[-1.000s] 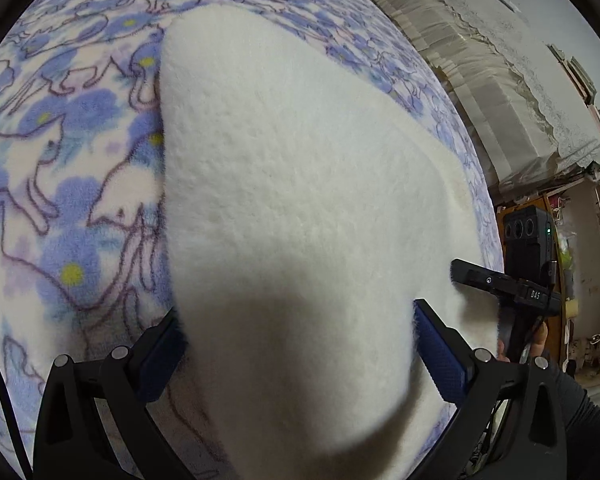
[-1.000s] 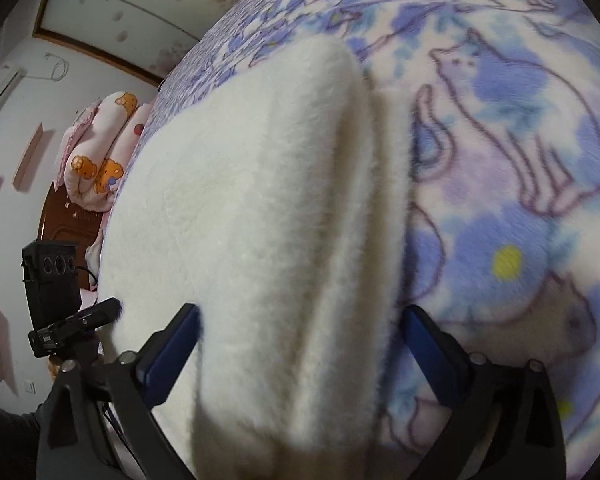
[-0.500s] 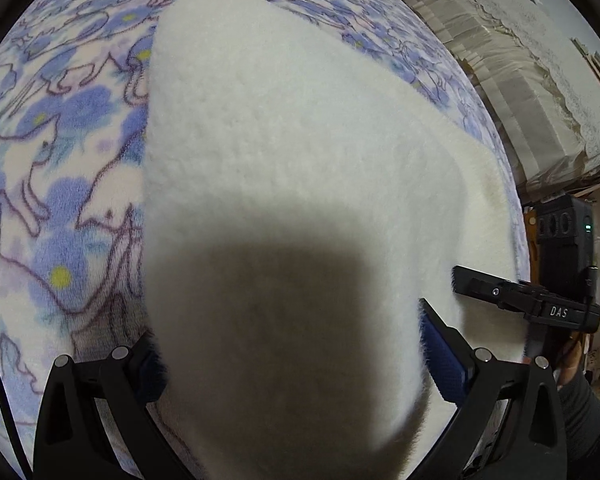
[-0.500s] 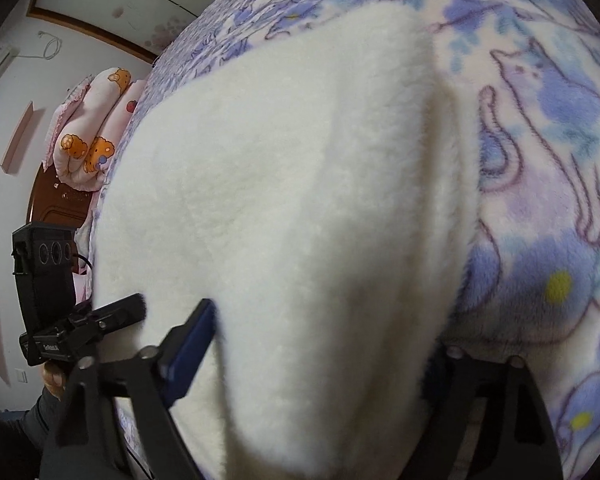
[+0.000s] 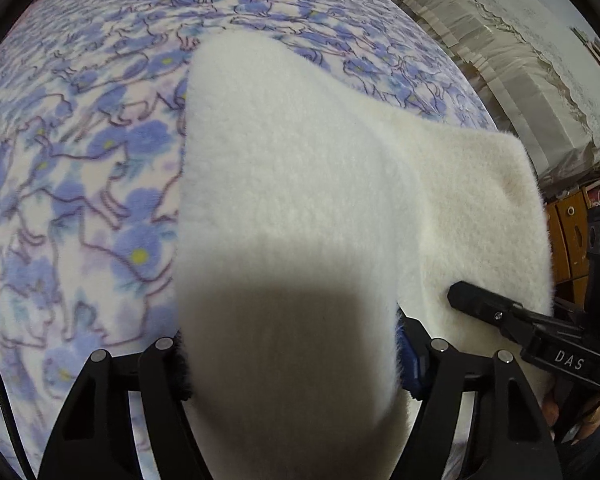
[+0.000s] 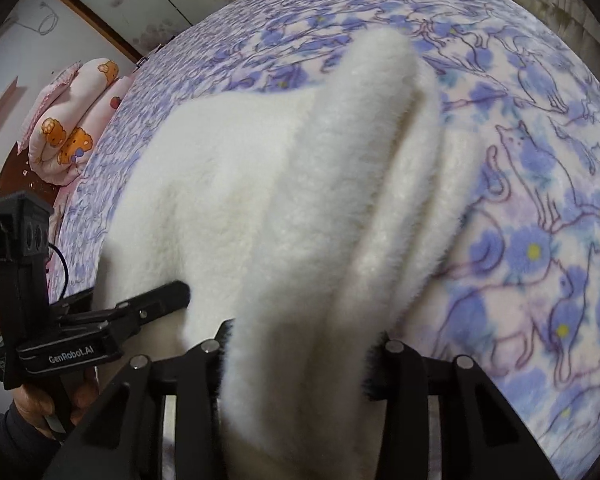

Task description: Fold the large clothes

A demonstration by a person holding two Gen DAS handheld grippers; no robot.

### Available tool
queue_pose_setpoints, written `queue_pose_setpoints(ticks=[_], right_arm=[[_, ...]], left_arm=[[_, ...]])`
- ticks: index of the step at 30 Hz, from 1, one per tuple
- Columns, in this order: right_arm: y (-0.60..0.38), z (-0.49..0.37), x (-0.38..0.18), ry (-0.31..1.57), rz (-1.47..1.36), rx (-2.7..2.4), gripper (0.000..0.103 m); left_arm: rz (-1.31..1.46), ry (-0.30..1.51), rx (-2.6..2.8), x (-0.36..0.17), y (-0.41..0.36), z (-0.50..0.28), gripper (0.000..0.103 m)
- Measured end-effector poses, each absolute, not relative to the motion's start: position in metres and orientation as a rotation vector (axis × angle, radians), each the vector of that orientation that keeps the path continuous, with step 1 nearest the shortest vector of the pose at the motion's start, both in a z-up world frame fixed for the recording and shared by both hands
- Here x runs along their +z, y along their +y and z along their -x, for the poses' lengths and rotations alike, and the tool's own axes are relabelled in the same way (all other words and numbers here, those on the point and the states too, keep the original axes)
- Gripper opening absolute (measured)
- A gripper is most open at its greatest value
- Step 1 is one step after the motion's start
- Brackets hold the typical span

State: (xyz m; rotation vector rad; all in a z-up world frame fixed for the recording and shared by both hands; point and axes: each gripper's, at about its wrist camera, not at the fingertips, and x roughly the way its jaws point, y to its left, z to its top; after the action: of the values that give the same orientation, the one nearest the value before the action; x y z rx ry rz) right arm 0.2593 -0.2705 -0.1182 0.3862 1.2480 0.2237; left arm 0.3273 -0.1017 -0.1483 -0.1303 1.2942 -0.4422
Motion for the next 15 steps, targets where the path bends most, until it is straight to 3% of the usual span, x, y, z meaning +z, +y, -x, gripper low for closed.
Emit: queue_pose_setpoints(ticks=[7, 15], right_arm=[[-0.216, -0.24, -0.102, 1.27, -0.432, 0.285, 0.04], [-0.118, -0.288, -0.085, 1.228, -0.401, 0.444, 0.04]], left_arm=[[0.12, 1.305, -0.418, -0.119, -0.021, -0.3, 0.072], [0.163, 1.24, -0.314, -0.091, 0.114, -0.313, 0.072]])
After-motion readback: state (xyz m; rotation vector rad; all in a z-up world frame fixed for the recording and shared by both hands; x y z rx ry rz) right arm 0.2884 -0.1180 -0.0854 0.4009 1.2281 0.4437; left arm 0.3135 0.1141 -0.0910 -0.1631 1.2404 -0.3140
